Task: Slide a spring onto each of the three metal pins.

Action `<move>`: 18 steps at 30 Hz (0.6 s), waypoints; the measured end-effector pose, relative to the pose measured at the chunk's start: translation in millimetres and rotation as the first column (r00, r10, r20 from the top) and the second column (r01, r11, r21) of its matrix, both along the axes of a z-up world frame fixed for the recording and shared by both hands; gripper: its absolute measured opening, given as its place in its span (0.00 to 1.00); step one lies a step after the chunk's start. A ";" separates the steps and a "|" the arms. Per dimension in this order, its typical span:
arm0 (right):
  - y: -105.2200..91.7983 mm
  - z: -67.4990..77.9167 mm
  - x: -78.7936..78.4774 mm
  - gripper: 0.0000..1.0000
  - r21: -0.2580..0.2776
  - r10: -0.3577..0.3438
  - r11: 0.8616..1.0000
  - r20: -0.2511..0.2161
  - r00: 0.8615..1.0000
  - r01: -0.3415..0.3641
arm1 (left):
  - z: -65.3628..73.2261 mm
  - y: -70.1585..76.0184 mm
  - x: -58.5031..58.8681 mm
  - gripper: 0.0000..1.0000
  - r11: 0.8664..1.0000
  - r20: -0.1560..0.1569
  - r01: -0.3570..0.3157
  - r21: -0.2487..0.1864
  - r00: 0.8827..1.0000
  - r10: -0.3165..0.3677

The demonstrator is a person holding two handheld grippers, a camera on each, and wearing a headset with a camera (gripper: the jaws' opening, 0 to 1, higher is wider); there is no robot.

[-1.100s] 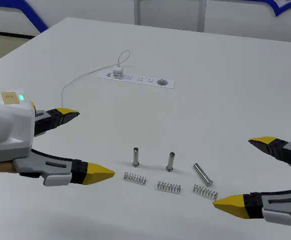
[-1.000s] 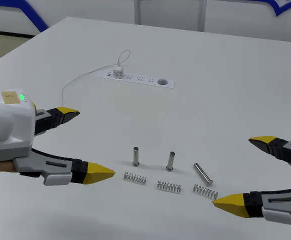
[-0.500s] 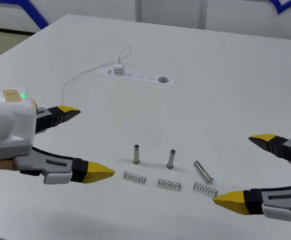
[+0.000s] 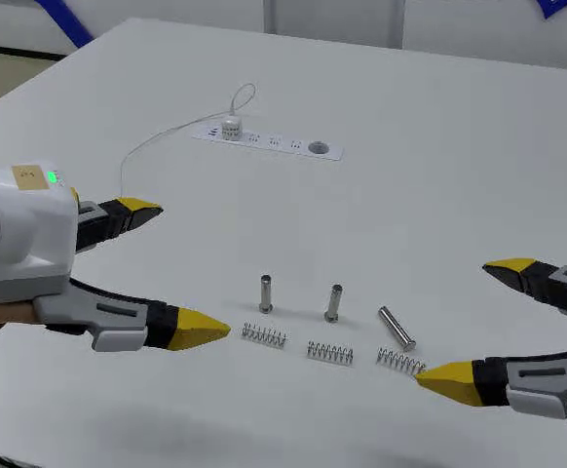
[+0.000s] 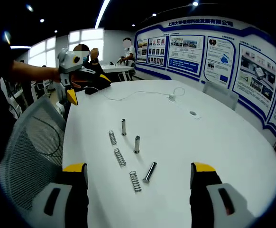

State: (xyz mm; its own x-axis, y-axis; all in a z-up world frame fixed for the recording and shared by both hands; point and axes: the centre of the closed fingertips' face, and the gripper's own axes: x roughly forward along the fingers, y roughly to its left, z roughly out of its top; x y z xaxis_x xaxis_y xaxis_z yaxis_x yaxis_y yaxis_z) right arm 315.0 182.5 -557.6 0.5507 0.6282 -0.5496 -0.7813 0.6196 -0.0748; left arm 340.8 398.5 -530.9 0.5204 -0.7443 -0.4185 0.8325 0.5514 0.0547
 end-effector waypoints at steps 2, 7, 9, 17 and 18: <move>-1.2 -1.2 2.1 0.88 -0.002 -0.009 1.000 -0.004 1.000 0.009 | -1.0 0.0 0.2 1.00 1.000 -0.002 0.000 -0.001 1.000 0.000; -2.9 -7.1 8.9 0.82 -0.021 -0.032 0.999 -0.012 0.999 0.032 | -4.6 -1.2 0.0 1.00 1.000 -0.009 0.001 -0.001 1.000 -0.001; -1.7 -10.5 12.6 0.80 -0.036 -0.034 0.999 -0.013 0.999 0.033 | -5.2 -2.5 -0.5 1.00 1.000 -0.013 0.002 -0.004 1.000 -0.002; 6.7 -26.0 33.9 0.68 -0.054 -0.060 0.997 -0.033 0.998 0.058 | -11.6 -2.4 -0.3 1.00 1.000 -0.024 0.003 -0.004 1.000 -0.003; 7.6 -28.8 37.5 0.66 -0.058 -0.063 0.996 -0.034 0.997 0.061 | -13.1 -1.4 0.5 1.00 1.000 -0.025 0.000 -0.006 1.000 0.000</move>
